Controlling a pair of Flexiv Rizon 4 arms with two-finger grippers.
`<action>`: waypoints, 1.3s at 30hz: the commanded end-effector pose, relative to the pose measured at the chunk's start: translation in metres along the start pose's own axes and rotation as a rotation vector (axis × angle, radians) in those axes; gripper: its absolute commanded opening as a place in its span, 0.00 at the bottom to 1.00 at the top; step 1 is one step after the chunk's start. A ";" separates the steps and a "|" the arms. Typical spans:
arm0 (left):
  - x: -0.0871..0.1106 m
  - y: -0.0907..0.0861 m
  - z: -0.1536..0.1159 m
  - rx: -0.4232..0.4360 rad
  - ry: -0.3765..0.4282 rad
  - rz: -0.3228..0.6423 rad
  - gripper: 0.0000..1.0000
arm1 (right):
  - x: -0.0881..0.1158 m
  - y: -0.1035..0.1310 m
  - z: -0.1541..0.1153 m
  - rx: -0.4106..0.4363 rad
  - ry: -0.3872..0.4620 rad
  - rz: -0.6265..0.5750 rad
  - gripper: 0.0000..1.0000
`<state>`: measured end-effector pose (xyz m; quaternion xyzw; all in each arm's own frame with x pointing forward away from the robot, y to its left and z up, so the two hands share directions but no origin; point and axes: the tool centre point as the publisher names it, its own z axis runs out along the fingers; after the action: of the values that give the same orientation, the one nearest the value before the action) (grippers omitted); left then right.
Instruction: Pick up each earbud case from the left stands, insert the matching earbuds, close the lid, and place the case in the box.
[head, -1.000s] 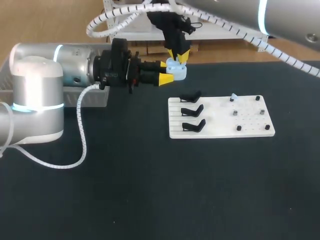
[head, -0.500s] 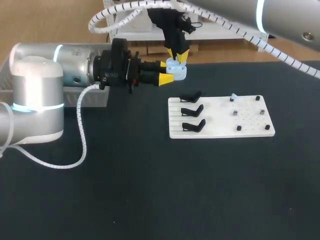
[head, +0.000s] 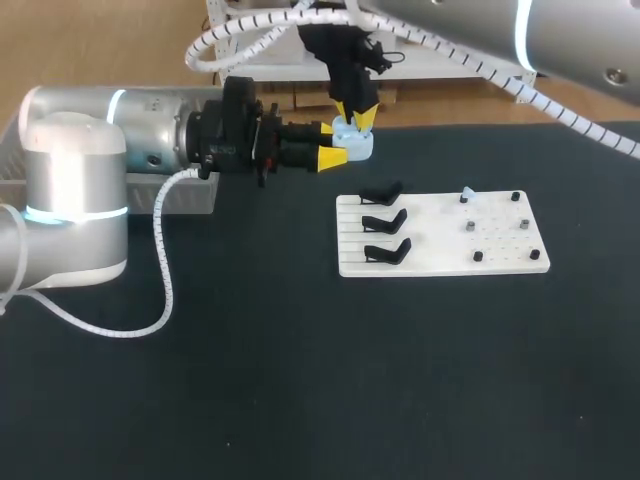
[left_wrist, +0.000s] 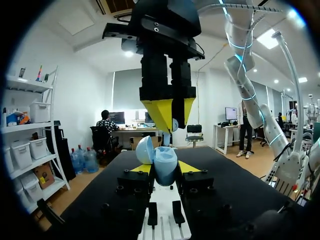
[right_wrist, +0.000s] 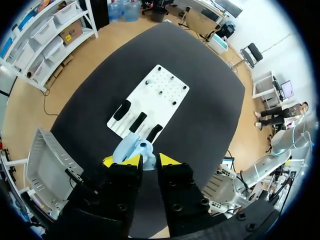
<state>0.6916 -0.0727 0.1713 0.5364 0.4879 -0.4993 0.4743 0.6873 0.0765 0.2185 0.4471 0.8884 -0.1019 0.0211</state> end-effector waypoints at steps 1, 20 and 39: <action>0.001 -0.002 0.000 -0.006 -0.002 0.003 0.00 | -0.001 -0.004 0.003 -0.013 0.001 0.003 0.00; 0.001 -0.002 0.000 -0.006 -0.002 0.003 0.00 | -0.005 -0.003 0.009 -0.031 0.009 0.020 0.00; 0.001 -0.002 0.000 -0.006 -0.002 0.003 0.00 | -0.005 -0.001 0.018 -0.029 -0.006 0.019 0.00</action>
<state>0.6911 -0.0731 0.1711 0.5366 0.4878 -0.4995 0.4740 0.6909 0.0708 0.2035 0.4541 0.8856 -0.0928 0.0291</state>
